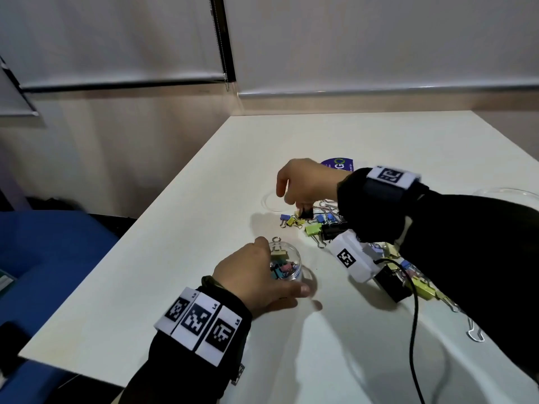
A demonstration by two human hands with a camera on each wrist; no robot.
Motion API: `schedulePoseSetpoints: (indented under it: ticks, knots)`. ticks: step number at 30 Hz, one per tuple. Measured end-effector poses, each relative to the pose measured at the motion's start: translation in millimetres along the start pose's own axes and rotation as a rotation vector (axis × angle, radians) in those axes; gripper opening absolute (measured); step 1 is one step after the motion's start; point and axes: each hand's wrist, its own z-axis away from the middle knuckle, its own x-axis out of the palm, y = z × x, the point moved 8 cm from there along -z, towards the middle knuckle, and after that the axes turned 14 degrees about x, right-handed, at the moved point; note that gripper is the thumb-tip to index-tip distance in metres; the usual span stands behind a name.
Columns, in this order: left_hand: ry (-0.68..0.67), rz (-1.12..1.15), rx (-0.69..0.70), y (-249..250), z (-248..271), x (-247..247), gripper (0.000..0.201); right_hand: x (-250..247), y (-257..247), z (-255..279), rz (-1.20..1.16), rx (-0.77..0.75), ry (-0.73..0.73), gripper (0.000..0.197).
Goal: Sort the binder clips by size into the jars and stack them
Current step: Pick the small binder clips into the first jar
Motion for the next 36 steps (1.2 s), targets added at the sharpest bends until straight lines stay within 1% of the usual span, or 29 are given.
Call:
schedulePoseSetpoints:
  ticks: [1, 3, 5, 7, 11, 15, 17, 21, 25, 27, 30, 34, 36]
  knots:
    - [-0.004, -0.004, 0.002, 0.3, -0.2, 0.6, 0.079, 3.7, -0.8, -3.3, 0.147, -0.060, 0.044, 0.032]
    - [-0.005, -0.011, 0.001, 0.4, -0.2, 1.8, 0.080, 23.0, 0.2, -10.3, 0.386, -0.137, 0.020, 0.041]
    - [-0.002, -0.012, -0.007, -0.1, -0.2, 2.3, 0.079, 39.9, 2.5, -17.5, 0.495, -0.176, -0.034, 0.044]
    - [0.002, -0.014, -0.013, -0.4, -0.3, 2.2, 0.076, 46.6, 1.8, -22.8, 0.541, -0.207, -0.023, 0.043]
    - [-0.005, -0.028, -0.017, -0.7, -1.5, 2.5, 0.077, 47.6, -6.1, -24.6, 0.514, -0.284, 0.046, 0.027]
    - [-0.012, -0.041, -0.014, -0.9, -1.3, 2.7, 0.080, 49.1, -2.8, -26.2, 0.513, -0.213, 0.023, 0.034]
    - [-0.014, -0.042, -0.013, -0.3, -0.8, 2.4, 0.080, 50.4, -2.2, -25.9, 0.513, -0.196, 0.011, 0.033]
    - [-0.018, -0.040, -0.011, 1.1, -1.0, 2.2, 0.079, 51.7, -2.9, -24.4, 0.476, -0.213, 0.013, 0.026]
    - [-0.022, -0.037, 0.000, 2.0, -1.7, 3.8, 0.079, 56.5, -6.0, -21.3, 0.472, -0.257, 0.002, 0.012]
    - [-0.020, -0.034, 0.004, 2.0, -2.1, 4.5, 0.079, 58.0, -8.2, -18.5, 0.459, -0.282, 0.005, 0.010]
    - [-0.021, -0.029, 0.006, 1.9, -2.4, 4.7, 0.080, 58.8, -10.6, -15.9, 0.440, -0.308, 0.013, 0.012]
    - [-0.023, -0.025, 0.007, 1.0, -3.1, 5.4, 0.082, 59.0, -7.2, -17.4, 0.421, -0.256, -0.024, 0.024]
    - [-0.027, -0.024, 0.007, 1.0, -3.3, 5.1, 0.083, 58.3, -5.3, -17.8, 0.399, -0.240, -0.034, 0.025]
